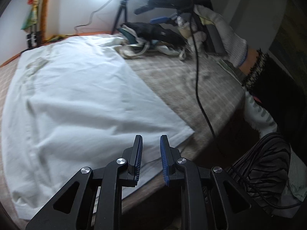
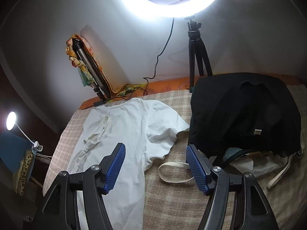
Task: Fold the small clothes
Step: 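Grasp the sleeve cuff with the right gripper while the left gripper pins the shirt edge, then fold the sleeve over the shirt body with the right gripper, then release, then grasp the hem of the folded shirt strip with both grippers, then fold the hem up toward the collar with both grippers and release, then grasp the folded hem edge again with both grippers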
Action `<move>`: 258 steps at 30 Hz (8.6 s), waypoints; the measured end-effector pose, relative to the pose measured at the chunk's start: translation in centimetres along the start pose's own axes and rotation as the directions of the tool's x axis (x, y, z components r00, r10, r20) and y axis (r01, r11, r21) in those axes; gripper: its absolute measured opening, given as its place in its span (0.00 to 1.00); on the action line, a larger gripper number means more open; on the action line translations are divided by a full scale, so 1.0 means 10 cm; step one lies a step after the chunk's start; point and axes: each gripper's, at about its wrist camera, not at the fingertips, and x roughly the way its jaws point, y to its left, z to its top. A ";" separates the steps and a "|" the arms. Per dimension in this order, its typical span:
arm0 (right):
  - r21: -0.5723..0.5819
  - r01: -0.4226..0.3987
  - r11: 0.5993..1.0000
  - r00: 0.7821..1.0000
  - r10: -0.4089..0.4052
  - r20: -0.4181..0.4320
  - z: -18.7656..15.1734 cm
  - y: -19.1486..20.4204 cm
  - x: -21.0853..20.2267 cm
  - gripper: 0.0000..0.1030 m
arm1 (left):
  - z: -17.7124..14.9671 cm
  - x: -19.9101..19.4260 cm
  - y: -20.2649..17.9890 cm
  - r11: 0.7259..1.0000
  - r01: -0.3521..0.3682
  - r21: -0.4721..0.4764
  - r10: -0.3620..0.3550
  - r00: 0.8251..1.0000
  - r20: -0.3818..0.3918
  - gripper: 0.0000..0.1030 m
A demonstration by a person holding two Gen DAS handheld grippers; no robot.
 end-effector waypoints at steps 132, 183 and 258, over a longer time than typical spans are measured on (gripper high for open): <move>-0.308 0.155 0.939 0.967 -0.208 -0.147 0.36 1.95 2.37 0.02 | -0.72 -0.41 0.58 0.929 -0.125 -0.349 0.217 0.946 0.239 0.03; 0.070 -0.340 0.938 0.847 0.338 -0.411 -2.72 1.47 0.23 0.03 | -0.91 -0.97 1.62 0.859 -0.015 -0.513 0.033 0.999 0.025 0.04; -0.179 -0.308 0.934 0.903 0.227 -0.365 -1.72 1.63 0.80 0.18 | 0.20 -0.32 2.25 0.926 -0.160 -0.342 0.142 0.987 -0.076 0.11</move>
